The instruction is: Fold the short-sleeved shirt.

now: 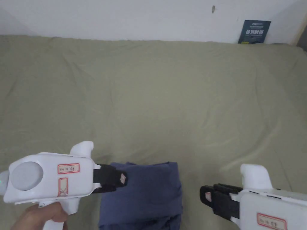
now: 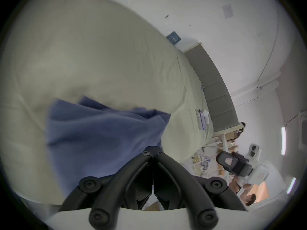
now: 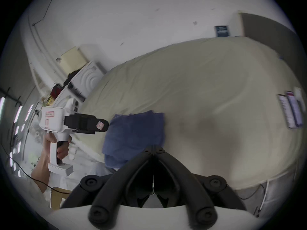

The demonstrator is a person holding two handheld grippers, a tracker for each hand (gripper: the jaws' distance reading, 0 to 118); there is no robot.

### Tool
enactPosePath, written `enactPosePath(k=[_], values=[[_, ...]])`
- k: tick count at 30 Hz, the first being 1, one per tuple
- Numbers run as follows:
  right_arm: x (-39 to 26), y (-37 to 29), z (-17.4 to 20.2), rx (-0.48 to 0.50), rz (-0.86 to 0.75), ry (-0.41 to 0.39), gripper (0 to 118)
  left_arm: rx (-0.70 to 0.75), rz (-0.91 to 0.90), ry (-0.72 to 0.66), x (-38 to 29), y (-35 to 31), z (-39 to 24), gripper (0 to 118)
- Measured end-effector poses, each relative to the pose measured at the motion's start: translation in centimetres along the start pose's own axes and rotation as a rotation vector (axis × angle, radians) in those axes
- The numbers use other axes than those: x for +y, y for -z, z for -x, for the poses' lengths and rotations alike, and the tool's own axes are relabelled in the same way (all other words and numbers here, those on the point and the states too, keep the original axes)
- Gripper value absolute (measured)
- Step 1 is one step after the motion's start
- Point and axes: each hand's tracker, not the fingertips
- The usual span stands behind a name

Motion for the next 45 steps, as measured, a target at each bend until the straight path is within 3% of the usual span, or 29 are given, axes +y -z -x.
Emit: enactPosePath(k=[2, 5, 8, 10, 12, 14, 15, 16, 18, 19, 20, 24, 28, 31, 32, 34, 36, 39, 45], values=[[1.1, 4.0, 0.0, 0.125, 0.071, 0.046, 0, 0.064, -0.028, -0.003, -0.3, -1.7, 1.3, 0], [1.7, 9.5, -1.2, 0.319, 0.149, 0.183, 0, 0.095, -0.048, -0.039, -0.2, -2.6, 4.2, 0], [0.9, 13.9, -3.6, 0.434, 0.206, 0.308, 0, 0.091, -0.045, -0.071, -0.4, -2.6, 6.0, 0], [-0.7, 16.1, -6.1, 0.451, 0.250, 0.402, 0, 0.090, -0.028, -0.080, -0.4, -1.8, 6.9, 0], [-2.4, 16.9, -9.0, 0.602, 0.217, 0.546, 0, 0.070, -0.011, -0.104, -0.6, -1.4, 7.7, 0], [-2.9, 16.5, -10.0, 0.642, 0.195, 0.628, 0, -0.019, -0.001, -0.148, -0.7, -0.8, 8.3, 0], [-2.8, 16.3, -10.0, 0.615, 0.195, 0.595, 0, -0.078, 0.008, -0.154, -0.7, -0.6, 8.6, 6], [-2.7, 16.2, -10.0, 0.616, 0.194, 0.585, 0, -0.129, 0.027, -0.153, -0.7, -0.3, 8.7, 30], [-2.5, 16.2, -9.7, 0.615, 0.202, 0.563, 0, -0.222, 0.074, -0.200, -0.4, 1.1, 9.0, 117], [-2.5, 16.3, -9.8, 0.618, 0.204, 0.566, 0, -0.228, 0.093, -0.207, -0.5, 2.1, 9.0, 118], [-2.5, 16.3, -10.0, 0.624, 0.207, 0.574, 0, -0.260, -0.002, -0.179, -0.1, 2.6, 9.0, 118], [-3.0, 16.4, -10.2, 0.639, 0.199, 0.605, 0, -0.299, 0.152, -0.233, 0.8, 7.1, 9.2, 118], [-3.0, 16.6, -10.3, 0.649, 0.198, 0.625, 0, -0.405, 0.126, -0.125, 0.8, 10.0, 8.1, 117], [-3.0, 16.8, -10.4, 0.660, 0.204, 0.636, 0, -0.436, 0.120, -0.114, 0.3, 10.1, 10.2, 102], [-3.0, 16.9, -10.5, 0.665, 0.205, 0.640, 0, -0.417, 0.110, -0.118, 0.3, 9.8, 10.6, 102], [-3.2, 17.0, -10.9, 0.678, 0.200, 0.655, 0, -0.278, 0.111, -0.095, -0.3, 9.7, 11.9, 31], [-3.1, 17.0, -10.7, 0.668, 0.198, 0.658, 0, -0.409, 0.120, -0.192, -0.7, 9.9, 12.8, 31], [-2.7, 16.4, -10.0, 0.632, 0.196, 0.628, 0, -0.362, 0.120, -0.146, -0.3, 9.6, 11.9, 31], [-0.4, 12.9, -7.2, 0.470, 0.167, 0.438, 0, -0.348, 0.125, -0.133, 1.1, 5.8, 12.2, 31]])
